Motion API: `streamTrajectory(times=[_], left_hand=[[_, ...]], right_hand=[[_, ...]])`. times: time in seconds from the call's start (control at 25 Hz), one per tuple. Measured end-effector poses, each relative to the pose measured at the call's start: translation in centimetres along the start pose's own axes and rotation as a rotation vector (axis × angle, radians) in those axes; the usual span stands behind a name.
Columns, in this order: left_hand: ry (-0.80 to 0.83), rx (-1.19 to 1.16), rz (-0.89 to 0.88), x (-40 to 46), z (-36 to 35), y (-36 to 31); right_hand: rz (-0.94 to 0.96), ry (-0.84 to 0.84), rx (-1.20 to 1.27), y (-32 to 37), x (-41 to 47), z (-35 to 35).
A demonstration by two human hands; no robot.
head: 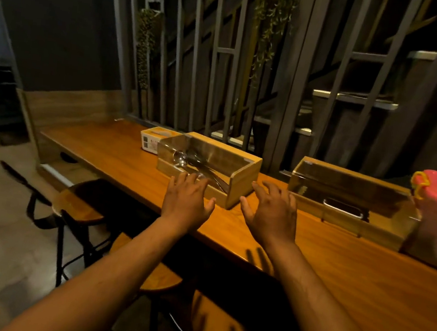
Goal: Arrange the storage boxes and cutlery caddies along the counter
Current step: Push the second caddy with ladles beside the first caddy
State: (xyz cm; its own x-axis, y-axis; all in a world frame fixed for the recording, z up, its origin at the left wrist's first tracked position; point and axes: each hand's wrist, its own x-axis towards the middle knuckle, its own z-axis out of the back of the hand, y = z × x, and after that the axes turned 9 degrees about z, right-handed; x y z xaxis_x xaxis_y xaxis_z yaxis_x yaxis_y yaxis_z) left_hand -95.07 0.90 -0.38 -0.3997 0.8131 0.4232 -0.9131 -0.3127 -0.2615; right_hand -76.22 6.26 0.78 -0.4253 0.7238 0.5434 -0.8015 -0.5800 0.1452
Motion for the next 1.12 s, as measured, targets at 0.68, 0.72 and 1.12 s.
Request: streamTrajectory(times=[0.68,0.72,1.12], left_hand=[[0.161,0.03,-0.083,18.3,-7.0,11.4],[0.17,0.051,-0.092,19.4,-7.5,11.7],[0.081,0.007,-0.214,24.4,-14.3,14.0]], right_hand=[[-0.128,0.151,-0.079,7.1,15.2,-13.7],[-0.128,0.18,-0.097,7.1,15.9,-14.4],[-0.109,0.132,-0.246,4.3,15.3,-17.6]])
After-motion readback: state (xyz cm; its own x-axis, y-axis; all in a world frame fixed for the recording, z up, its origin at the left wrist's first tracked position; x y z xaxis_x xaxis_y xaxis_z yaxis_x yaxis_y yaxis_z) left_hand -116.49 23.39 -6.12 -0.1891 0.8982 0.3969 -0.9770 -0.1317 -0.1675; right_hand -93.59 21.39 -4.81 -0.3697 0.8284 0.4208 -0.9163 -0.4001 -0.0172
